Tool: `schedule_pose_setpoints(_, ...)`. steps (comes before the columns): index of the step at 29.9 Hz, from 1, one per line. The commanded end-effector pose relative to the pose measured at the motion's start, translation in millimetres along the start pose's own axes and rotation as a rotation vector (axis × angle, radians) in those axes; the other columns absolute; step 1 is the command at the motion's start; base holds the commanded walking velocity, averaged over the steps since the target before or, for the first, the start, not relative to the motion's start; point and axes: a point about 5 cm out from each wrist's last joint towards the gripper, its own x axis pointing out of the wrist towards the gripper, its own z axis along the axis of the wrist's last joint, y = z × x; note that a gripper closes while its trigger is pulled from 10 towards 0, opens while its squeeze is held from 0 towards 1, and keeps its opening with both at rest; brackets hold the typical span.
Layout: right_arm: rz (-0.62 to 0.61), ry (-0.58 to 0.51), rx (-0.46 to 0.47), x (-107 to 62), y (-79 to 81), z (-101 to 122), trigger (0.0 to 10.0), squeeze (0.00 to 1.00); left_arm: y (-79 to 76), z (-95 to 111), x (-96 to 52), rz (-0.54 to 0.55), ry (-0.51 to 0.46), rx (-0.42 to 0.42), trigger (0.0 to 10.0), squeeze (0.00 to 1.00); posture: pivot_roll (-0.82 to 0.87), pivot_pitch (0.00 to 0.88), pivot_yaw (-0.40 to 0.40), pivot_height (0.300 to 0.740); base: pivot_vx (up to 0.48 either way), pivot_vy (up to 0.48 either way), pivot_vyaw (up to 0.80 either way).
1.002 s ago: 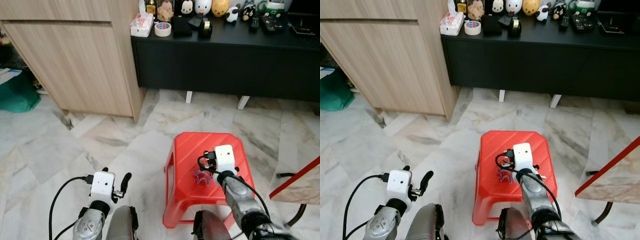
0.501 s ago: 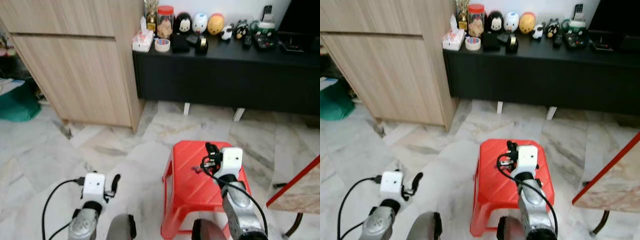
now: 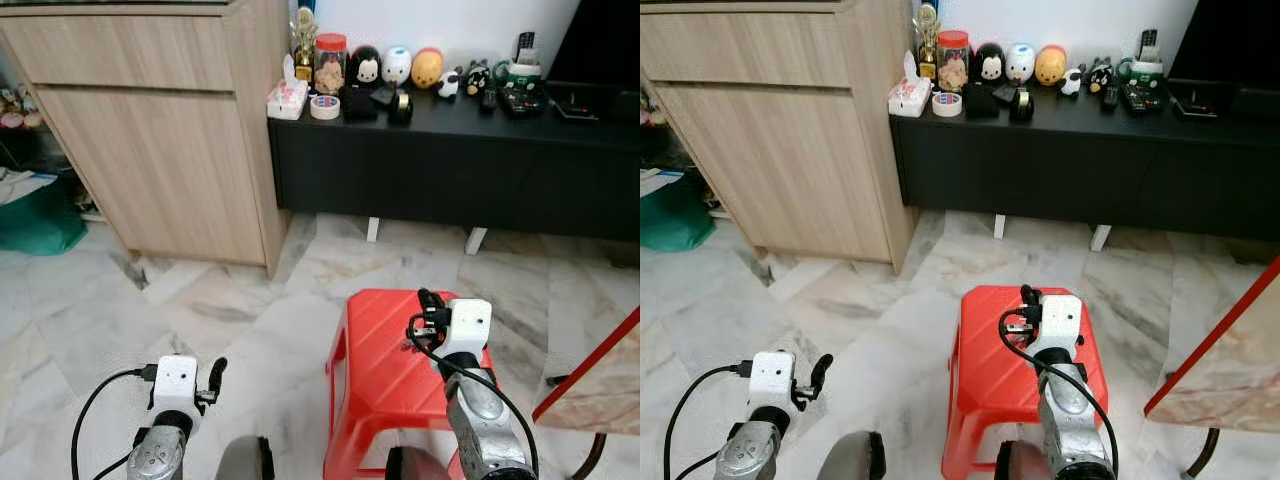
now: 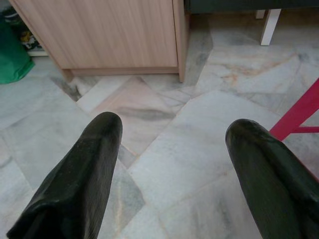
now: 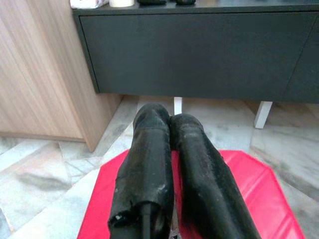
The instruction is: Hang keys on a hook
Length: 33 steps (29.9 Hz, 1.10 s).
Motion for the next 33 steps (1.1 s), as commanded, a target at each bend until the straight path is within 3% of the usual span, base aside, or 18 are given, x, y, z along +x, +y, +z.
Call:
schedule_pose_setpoints(1, 0.004, -0.02, 0.0, 2.4, 1.7, 6, 10.0, 0.0, 4.6, -2, 1.6, 0.023, 0.005, -0.005, 10.0, 0.0, 0.02, 0.0, -0.01, 0.692, 0.0, 0.0, 0.0)
schedule_pose_setpoints(11, 0.016, 0.002, -0.005, 0.4, 3.8, 2, 10.0, 0.0, 13.8, -24, -4.0, 0.063, 0.104, -0.007, 10.0, 0.0, 0.03, 0.0, -0.019, 0.74, 0.0, 0.0, 0.0)
schedule_pose_setpoints(20, 0.007, 0.143, 0.011, -6.3, -1.8, -24, 10.0, 0.0, 24.0, -51, -17.3, 0.098, 0.245, -0.016, 10.0, 0.0, 0.03, 0.005, -0.022, 0.74, 0.0, 0.0, 0.0)
schedule_pose_setpoints(24, -0.001, 0.154, 0.023, -6.5, -2.8, -26, 10.0, 0.0, 20.8, -67, -28.7, 0.089, 0.318, -0.028, 10.0, 0.0, 0.03, 0.012, -0.022, 0.74, 0.0, 0.0, 0.0)
schedule_pose_setpoints(33, -0.007, 0.152, 0.026, -4.6, -3.0, -25, 10.0, 0.0, 14.6, -75, -34.8, 0.065, 0.349, -0.03, 10.0, 0.0, 0.03, 0.02, -0.024, 0.74, 0.0, 0.0, 0.0)
